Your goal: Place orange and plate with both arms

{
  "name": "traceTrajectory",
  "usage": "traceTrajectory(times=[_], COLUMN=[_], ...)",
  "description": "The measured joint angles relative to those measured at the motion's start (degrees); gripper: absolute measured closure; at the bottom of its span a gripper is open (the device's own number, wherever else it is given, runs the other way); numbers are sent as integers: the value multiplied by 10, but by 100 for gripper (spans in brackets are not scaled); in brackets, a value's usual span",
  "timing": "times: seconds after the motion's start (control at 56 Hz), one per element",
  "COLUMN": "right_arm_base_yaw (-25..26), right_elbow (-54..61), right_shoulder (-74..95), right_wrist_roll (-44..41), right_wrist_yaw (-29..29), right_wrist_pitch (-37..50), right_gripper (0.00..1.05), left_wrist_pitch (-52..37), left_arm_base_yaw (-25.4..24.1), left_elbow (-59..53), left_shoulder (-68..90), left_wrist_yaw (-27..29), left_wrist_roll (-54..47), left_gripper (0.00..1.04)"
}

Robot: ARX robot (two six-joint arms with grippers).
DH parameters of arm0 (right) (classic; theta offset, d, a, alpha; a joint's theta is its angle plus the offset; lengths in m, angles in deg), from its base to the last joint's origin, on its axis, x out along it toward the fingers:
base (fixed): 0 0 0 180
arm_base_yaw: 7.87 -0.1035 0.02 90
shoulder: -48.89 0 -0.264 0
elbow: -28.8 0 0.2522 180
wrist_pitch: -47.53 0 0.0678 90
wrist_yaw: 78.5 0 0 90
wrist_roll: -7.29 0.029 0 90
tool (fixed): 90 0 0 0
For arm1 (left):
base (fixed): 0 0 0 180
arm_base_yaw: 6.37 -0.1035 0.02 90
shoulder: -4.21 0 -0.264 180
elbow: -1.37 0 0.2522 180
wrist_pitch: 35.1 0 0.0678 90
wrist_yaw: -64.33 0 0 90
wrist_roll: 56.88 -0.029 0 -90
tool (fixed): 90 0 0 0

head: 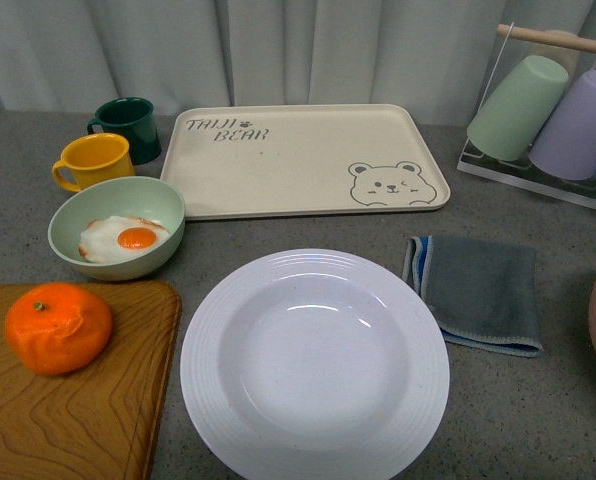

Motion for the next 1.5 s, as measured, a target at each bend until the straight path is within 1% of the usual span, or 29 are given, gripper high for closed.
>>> traceTrajectory(times=[1.018,1.054,1.107,1.161,1.214,1.411,1.446,1.5], right_arm_base_yaw=[0,0,0,0,0,0,0,0], right_elbow=[0,0,0,0,0,0,0,0], right_shoulder=[0,0,0,0,0,0,0,0], right_wrist_roll=[0,0,0,0,0,0,0,0], right_wrist_yaw=[0,0,0,0,0,0,0,0], right_wrist_pitch=[0,0,0,0,0,0,0,0], right_gripper=[9,9,9,9,9,9,9,9], left_wrist_pitch=[3,53,111,114,89,-49,-78,-85], left_arm_base_yaw=[1,14,37,56,73,123,137,146], left_elbow=[1,18,41,46,46,80,99,119], left_shoulder=[2,24,82,134,181,382,458,523], left_wrist_yaw=[5,39,75,80,78,88,70,52], left_wrist_roll=[2,22,48,61,72,105,116,128], left_gripper=[7,7,7,7,7,7,7,7])
